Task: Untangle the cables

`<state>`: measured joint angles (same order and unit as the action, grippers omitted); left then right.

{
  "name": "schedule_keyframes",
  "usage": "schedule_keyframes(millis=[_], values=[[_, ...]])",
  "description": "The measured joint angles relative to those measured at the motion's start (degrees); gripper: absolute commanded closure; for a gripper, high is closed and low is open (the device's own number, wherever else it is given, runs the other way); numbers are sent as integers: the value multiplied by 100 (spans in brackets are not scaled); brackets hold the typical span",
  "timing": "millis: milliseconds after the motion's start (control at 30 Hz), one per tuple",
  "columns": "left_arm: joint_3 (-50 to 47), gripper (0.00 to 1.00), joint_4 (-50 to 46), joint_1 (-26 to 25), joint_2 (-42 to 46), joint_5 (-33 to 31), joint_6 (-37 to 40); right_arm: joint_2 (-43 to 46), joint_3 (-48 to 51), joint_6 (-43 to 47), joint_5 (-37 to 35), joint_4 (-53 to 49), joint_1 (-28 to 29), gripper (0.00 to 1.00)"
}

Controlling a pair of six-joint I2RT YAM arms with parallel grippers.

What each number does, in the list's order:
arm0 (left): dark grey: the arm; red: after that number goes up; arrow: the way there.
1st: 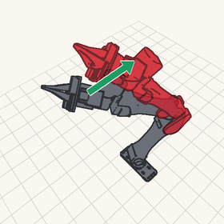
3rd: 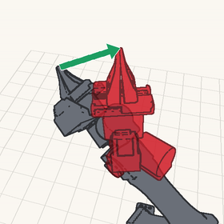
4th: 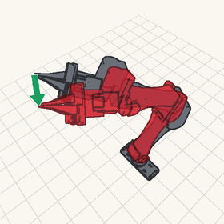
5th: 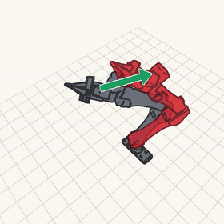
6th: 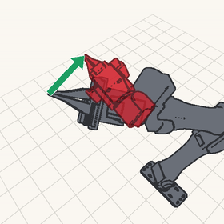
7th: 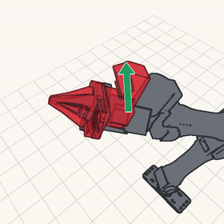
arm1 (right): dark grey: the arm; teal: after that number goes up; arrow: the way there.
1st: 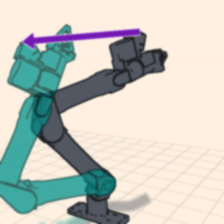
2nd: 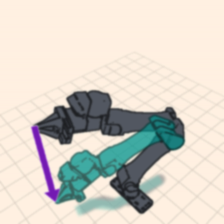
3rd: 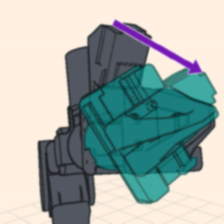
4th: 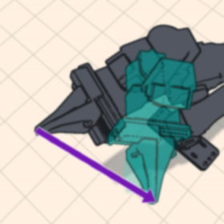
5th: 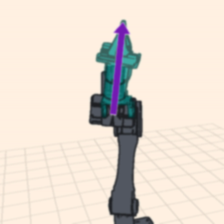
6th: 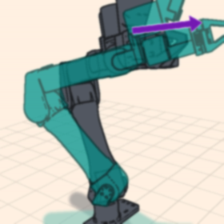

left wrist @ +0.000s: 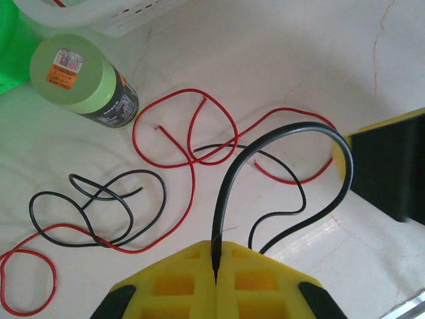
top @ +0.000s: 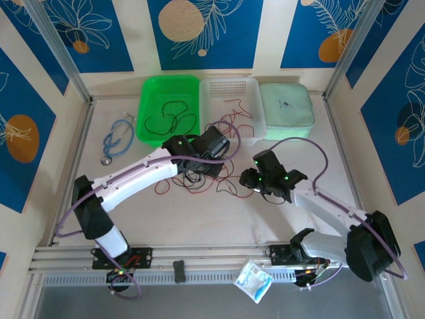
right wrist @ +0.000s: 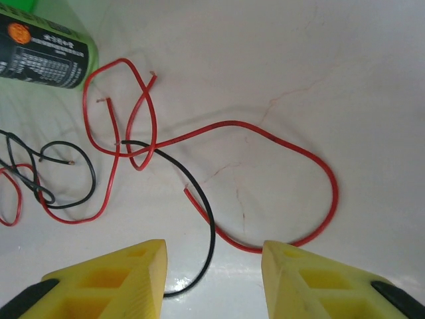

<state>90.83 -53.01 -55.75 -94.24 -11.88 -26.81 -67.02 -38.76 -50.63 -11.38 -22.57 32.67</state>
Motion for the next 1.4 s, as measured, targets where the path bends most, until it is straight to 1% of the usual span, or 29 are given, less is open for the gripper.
schedule_keyframes(millis=[67,200,300,533,700,767,833,967,1033,1400], values=[[4,100,0,0,0,0,39,-280,-4,-101,92,138,0,55],[83,100,-20,0,0,4,129,-870,-144,-348,332,245,0,47],[212,100,-17,0,2,24,186,-1141,-286,-520,560,271,-4,42],[398,100,-26,-4,122,24,291,-1281,-315,-776,1137,382,-83,41],[485,100,-24,-4,295,20,339,-1440,-315,-846,1394,483,-120,52],[546,100,-55,-4,361,2,343,-1493,-313,-863,1447,518,-120,60],[634,100,-90,-4,424,-55,387,-1499,-308,-892,1451,535,-122,69],[866,100,-192,-4,560,-216,505,-1497,-297,-918,1438,540,-142,92],[1038,100,-260,-4,608,-339,590,-1495,-286,-935,1392,533,-146,100],[2076,98,-778,-4,809,-1414,1200,-1447,-280,-946,1270,522,-162,100]])
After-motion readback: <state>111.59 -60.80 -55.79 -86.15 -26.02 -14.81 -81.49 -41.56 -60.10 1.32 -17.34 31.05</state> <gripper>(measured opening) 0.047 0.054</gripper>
